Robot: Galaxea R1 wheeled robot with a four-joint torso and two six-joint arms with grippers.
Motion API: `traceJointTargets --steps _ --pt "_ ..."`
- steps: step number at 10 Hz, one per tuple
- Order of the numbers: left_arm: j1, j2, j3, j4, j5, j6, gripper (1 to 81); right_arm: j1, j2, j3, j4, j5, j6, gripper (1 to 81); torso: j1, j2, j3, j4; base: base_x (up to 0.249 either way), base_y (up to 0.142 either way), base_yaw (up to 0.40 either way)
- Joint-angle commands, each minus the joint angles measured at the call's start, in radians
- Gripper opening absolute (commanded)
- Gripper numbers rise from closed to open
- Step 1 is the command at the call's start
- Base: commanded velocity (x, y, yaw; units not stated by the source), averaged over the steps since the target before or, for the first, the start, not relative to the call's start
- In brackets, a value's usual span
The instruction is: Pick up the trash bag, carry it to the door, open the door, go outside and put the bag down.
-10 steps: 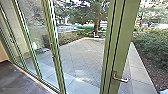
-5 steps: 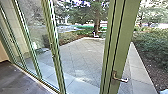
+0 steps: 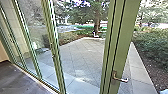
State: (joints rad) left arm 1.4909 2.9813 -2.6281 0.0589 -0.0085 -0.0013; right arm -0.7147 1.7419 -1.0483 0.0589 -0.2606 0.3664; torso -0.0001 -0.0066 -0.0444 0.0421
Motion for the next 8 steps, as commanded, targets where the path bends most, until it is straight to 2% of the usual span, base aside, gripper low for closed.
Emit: traceJointTargets --steps 1,4,6,8 --pt "-0.048 0.001 0.003 -0.004 0.051 0.000 1.0 0.214 -0.068 0.028 0.035 -0.136 0.127 81.1 0.000 0.000 0.000 0.000 0.000 0.000 0.000" --pt "-0.048 0.003 0.003 -0.004 0.051 -0.002 1.0 0.329 -0.056 0.012 0.033 -0.196 0.222 81.1 0.000 0.000 0.000 0.000 0.000 0.000 0.000" --pt "-0.048 0.001 0.002 -0.005 0.051 -0.003 1.0 0.390 -0.002 -0.048 0.032 -0.242 0.285 81.1 0.000 0.000 0.000 0.000 0.000 0.000 0.000" --pt "-0.048 0.004 -0.007 -0.007 0.051 -0.003 1.0 0.450 0.046 -0.088 0.035 -0.287 0.318 81.1 0.000 0.000 0.000 0.000 0.000 0.000 0.000"
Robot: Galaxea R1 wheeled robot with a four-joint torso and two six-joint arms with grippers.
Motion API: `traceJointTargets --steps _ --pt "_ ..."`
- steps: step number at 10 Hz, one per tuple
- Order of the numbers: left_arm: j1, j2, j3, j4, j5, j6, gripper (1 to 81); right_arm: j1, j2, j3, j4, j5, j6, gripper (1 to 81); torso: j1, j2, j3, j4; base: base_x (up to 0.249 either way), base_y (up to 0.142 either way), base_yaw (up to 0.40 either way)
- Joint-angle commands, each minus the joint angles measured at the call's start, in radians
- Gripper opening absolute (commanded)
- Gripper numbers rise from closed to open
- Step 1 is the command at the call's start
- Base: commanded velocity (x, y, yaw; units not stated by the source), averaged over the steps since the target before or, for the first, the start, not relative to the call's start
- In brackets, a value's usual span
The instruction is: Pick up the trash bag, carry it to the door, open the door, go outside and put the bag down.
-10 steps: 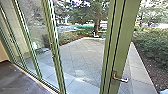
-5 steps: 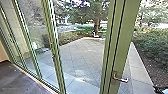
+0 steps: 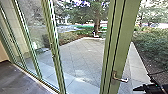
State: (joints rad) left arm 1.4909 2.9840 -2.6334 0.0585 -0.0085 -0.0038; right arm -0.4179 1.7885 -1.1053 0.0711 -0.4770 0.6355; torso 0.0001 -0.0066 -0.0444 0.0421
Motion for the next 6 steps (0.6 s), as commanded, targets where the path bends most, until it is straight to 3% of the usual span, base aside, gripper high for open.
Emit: traceJointTargets --steps 1,6 --pt "-0.048 0.001 -0.002 -0.005 0.051 -0.001 1.0 0.184 0.030 -0.055 0.021 -0.093 0.093 81.1 0.000 0.000 0.000 0.000 0.000 0.000 0.000" --pt "-0.048 -0.002 -0.002 -0.017 0.051 -0.001 1.0 0.208 0.199 -0.240 0.023 -0.141 0.240 81.1 0.001 0.000 0.000 0.000 0.000 0.000 0.000"
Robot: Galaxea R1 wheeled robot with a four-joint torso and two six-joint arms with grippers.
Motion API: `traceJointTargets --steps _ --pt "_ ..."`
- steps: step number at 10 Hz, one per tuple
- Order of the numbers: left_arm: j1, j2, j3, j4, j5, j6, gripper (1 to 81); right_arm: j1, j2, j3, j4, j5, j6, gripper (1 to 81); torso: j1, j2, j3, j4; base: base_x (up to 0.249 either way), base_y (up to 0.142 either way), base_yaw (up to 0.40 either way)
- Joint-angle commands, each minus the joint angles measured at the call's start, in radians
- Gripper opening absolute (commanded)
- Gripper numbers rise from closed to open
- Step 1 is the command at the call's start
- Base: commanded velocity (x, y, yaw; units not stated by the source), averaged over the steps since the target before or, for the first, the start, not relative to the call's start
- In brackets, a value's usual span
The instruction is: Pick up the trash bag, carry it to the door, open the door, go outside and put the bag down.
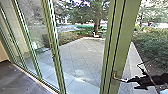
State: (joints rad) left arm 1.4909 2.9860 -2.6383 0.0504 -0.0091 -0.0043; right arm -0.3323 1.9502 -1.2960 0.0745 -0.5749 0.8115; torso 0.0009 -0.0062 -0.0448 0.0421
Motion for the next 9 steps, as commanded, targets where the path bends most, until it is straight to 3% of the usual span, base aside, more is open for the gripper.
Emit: traceJointTargets --steps 1,9 --pt "-0.048 -0.004 0.003 -0.012 0.052 0.000 1.0 0.126 0.060 -0.086 0.022 -0.048 0.084 81.1 0.000 0.000 0.000 0.000 0.000 0.000 0.000" --pt "-0.045 -0.005 -0.012 -0.030 0.052 0.000 1.0 0.133 0.195 -0.288 0.024 -0.046 0.255 81.1 0.001 0.001 -0.001 0.000 0.000 0.000 0.000"
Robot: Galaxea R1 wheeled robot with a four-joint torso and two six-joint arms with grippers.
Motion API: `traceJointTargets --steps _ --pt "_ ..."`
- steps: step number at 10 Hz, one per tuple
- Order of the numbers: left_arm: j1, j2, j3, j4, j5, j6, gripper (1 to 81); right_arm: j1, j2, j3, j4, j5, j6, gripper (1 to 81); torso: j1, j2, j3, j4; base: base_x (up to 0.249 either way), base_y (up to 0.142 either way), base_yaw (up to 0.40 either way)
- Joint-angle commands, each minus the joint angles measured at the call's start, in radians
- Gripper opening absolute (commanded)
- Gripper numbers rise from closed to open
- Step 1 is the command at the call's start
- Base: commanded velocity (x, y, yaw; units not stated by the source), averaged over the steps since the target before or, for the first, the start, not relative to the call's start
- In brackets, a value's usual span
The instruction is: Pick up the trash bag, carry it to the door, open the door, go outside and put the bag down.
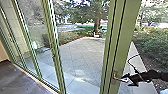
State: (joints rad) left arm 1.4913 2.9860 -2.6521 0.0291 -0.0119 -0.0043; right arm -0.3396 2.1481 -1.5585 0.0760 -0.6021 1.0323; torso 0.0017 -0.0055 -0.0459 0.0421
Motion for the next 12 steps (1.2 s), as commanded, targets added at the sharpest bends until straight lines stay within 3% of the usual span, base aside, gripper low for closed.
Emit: traceJointTargets --steps 1,12 --pt "-0.045 -0.005 0.000 -0.009 0.055 0.000 1.0 0.141 0.009 -0.054 0.024 -0.018 0.038 81.1 0.000 0.000 0.000 0.000 0.000 0.000 0.000" --pt "-0.041 -0.008 -0.005 -0.012 0.053 0.000 1.0 0.036 0.143 -0.224 0.027 -0.021 0.089 81.1 0.000 0.000 0.000 0.000 0.000 0.000 0.000"
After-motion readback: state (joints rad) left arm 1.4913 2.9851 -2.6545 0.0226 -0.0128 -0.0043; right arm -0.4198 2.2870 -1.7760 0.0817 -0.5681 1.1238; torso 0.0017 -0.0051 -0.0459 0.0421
